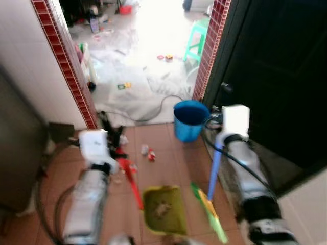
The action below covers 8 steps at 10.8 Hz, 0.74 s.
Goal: Sweep floor
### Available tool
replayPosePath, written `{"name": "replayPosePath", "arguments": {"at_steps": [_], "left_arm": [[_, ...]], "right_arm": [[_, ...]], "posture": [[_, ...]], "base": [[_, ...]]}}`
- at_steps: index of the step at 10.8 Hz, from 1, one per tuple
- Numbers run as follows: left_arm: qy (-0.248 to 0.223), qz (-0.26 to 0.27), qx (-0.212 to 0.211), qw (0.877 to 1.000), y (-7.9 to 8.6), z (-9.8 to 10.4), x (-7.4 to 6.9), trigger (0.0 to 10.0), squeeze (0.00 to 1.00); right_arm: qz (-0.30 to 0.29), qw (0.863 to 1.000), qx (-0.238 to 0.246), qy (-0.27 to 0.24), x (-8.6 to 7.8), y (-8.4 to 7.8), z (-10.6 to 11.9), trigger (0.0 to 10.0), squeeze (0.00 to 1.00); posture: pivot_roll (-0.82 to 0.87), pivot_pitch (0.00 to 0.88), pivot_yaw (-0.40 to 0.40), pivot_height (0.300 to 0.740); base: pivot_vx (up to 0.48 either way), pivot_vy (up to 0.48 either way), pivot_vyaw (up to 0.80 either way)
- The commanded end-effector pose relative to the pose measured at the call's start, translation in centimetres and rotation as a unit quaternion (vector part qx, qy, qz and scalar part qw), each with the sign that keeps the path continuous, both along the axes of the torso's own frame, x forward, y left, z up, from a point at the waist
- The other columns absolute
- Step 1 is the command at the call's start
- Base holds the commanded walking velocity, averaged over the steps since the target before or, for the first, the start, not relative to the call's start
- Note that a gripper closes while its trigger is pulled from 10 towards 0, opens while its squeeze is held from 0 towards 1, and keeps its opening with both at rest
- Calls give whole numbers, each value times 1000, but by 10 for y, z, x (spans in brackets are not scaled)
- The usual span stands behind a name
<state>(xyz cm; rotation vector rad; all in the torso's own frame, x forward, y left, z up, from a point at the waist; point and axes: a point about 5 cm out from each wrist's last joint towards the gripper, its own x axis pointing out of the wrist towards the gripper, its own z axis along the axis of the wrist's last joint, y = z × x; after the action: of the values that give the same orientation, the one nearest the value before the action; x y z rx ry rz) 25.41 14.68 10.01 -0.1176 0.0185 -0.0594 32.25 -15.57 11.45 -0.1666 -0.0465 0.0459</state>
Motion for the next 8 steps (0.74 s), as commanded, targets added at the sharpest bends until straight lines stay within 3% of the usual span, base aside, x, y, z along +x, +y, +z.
{"name": "replayPosePath", "arguments": {"at_steps": [1,8], "left_arm": [[-45,-6,-6,999,-2,18,2,10000,0],[-77,10,-19,997,-1,38,8,10000,0]], "right_arm": [[-2,1000,0,-21,1,-2,11,10000,0],[-44,998,-36,-18,4,-16,13,10000,0]], "posture": [[-41,0,-17,740],[-46,0,-21,740]], "base": [[480,0,0],[463,0,0]]}}
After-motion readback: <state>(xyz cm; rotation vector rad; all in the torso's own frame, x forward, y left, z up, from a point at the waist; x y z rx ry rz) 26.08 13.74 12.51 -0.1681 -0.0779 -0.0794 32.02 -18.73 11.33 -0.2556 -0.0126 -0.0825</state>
